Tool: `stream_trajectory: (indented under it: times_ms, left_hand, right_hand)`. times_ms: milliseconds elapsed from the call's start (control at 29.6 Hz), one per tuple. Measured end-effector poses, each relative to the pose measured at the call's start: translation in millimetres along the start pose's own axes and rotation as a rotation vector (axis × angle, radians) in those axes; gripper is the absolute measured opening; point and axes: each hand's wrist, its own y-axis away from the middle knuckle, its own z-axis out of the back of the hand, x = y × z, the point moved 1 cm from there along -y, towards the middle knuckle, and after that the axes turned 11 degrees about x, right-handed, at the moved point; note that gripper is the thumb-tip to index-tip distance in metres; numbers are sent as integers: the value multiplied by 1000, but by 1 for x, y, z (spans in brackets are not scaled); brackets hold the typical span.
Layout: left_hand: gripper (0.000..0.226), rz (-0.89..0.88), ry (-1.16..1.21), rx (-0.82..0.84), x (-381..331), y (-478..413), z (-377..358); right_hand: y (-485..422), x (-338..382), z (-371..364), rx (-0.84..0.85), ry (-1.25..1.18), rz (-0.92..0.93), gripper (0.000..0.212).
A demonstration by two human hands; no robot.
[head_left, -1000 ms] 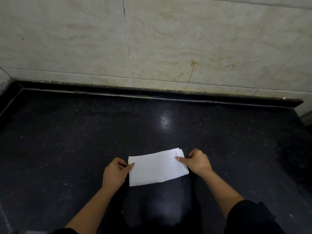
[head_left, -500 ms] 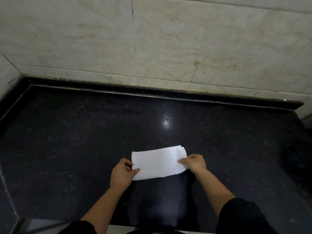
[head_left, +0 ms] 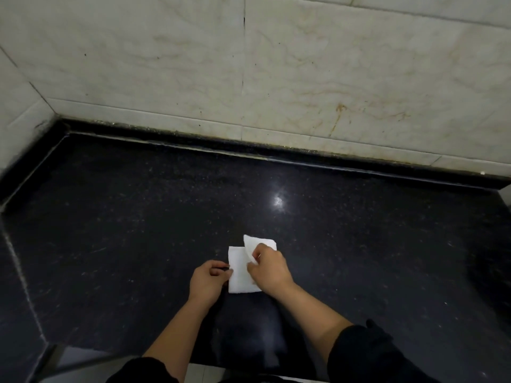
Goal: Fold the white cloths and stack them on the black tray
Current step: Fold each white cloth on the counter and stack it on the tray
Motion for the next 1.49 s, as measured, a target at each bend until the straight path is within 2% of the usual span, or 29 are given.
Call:
stream_trajectory:
  times_ms: [203, 338, 405, 439, 540, 642, 709, 810, 979, 1216, 1384, 1486]
  left_hand:
    - [11, 4, 60, 34, 2, -2, 6]
    - [11, -7, 71, 5, 0, -1, 5]
    - [16, -4, 86, -16, -2, -1, 4]
    - [18, -1, 98, -19, -4, -1, 4]
    - [19, 15, 112, 7, -4, -2, 5]
    - [25, 23, 52, 71, -2, -1, 8]
    - [30, 27, 14, 91, -3, 1, 10]
    - [35, 18, -20, 109, -5, 4, 11]
    - [43, 21, -29, 131, -5, 6, 12]
    - [48, 147, 45, 231, -16, 1, 11]
    - [14, 200, 337, 341, -43, 3, 2]
    - [29, 165, 423, 459, -65, 3, -23]
  right_hand:
    - [-9, 7, -24, 80, 21, -20, 5]
    - [-11, 1, -29, 159, -43, -33, 25]
    - [-12, -1, -23, 200, -155, -24, 14]
    - [-12, -1, -17, 199, -219, -26, 6]
    - [-16, -13, 8, 41, -350, -93, 17]
    - [-16, -30, 26, -147, -285, -208, 4]
    - [-13, -38, 22, -121, -271, -261, 8]
    - [-12, -42, 9, -45, -406, -300, 11]
    - [-14, -41, 1, -19, -540, -313, 11]
    - [3, -15, 16, 123, -957, -188, 27]
    - [12, 4, 39, 170, -1008, -48, 30]
    - [26, 1, 67, 115, -1014, 29, 29]
